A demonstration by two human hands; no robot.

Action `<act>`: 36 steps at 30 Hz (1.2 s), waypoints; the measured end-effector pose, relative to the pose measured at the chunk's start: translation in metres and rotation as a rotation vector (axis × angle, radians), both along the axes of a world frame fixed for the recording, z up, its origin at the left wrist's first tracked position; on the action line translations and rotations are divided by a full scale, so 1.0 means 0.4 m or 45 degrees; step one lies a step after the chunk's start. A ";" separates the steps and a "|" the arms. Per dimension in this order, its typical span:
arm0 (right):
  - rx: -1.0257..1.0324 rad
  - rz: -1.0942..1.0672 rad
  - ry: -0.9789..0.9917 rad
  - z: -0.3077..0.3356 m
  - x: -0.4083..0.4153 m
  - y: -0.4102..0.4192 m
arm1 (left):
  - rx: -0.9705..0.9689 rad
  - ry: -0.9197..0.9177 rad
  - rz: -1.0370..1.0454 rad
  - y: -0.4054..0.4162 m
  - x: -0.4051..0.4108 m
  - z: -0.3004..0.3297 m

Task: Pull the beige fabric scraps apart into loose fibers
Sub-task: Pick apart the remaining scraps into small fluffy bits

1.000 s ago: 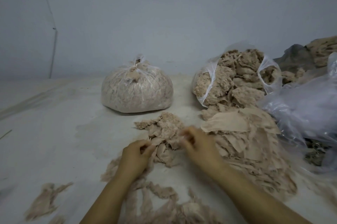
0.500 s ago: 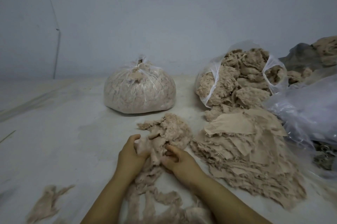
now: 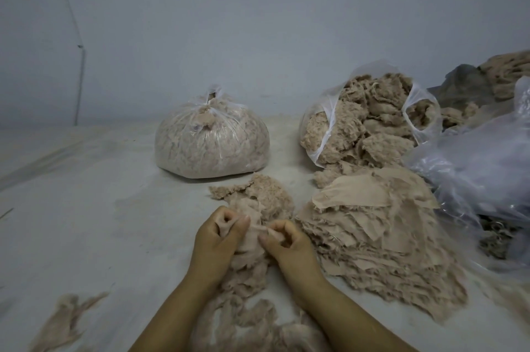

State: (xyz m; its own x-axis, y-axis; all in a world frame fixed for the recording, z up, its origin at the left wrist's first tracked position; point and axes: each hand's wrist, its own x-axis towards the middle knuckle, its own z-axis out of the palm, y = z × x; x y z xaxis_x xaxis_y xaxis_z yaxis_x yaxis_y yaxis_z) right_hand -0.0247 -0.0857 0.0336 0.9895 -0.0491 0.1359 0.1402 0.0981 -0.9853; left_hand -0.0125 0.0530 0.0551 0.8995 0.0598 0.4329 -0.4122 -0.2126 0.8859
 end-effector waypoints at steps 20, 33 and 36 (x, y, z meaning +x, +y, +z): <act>0.357 -0.053 0.173 0.016 -0.010 -0.005 | -0.498 0.403 0.096 0.021 0.012 0.030; 0.571 0.024 0.216 0.050 -0.026 -0.006 | -0.481 0.606 -0.660 0.018 -0.014 0.032; 0.396 0.066 0.193 0.046 -0.029 -0.002 | -0.708 0.644 -0.649 -0.003 -0.014 0.031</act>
